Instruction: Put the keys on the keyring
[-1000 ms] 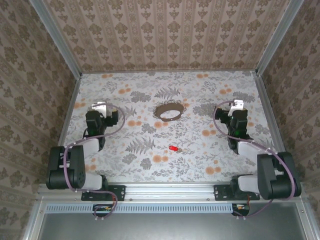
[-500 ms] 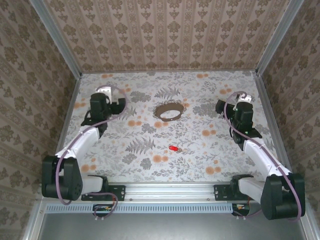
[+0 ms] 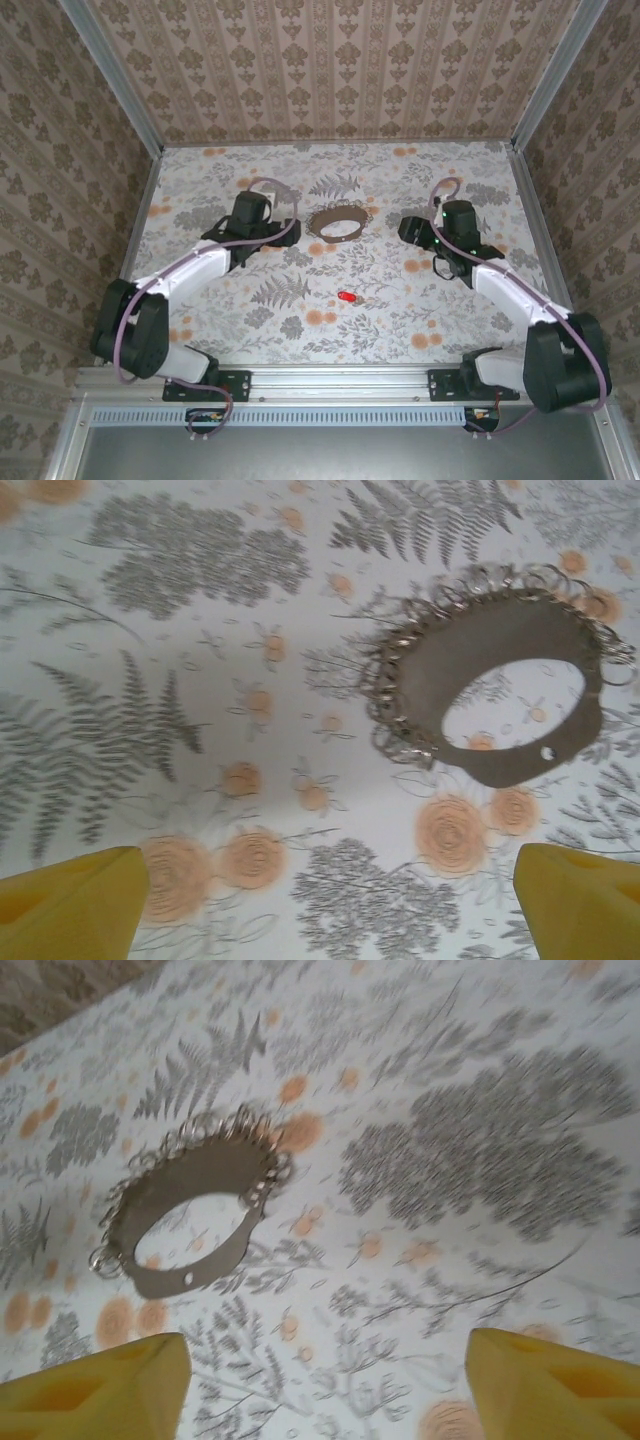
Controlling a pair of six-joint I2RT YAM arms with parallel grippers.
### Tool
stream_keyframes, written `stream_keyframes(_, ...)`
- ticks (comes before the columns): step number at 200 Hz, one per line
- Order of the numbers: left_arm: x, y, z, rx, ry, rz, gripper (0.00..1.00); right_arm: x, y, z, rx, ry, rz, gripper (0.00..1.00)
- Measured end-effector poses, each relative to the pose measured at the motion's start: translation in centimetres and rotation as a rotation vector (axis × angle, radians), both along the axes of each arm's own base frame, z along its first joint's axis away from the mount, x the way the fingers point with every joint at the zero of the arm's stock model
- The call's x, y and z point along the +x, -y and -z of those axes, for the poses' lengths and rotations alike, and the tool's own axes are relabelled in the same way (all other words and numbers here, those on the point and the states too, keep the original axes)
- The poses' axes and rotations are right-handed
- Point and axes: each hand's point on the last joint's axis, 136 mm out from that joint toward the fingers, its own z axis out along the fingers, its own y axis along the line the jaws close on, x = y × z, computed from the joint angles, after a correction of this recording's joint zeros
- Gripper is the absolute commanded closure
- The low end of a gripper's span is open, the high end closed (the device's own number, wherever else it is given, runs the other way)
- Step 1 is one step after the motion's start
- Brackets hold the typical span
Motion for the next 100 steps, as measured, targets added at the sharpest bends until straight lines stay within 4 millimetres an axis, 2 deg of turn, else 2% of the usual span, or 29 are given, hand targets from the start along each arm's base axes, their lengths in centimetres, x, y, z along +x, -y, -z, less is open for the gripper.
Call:
stream_keyframes(16,0.4,1.5,0.1,-0.022,-0.027,0.023,0.04,0.2,-1.6,1.4,0.018,-0.051,-0.040,0.40)
stream_keyframes(41,1.7,2.9,-0.2,-0.050,-0.042,0.033,0.04,1.2,-3.8,3.7,0.059,-0.137,-0.100,0.51)
stream_keyframes(100,2.2,3.3,-0.8,-0.078,-0.048,0.047,0.04,3.8,-7.3,7.4,0.132,-0.247,-0.198,0.57)
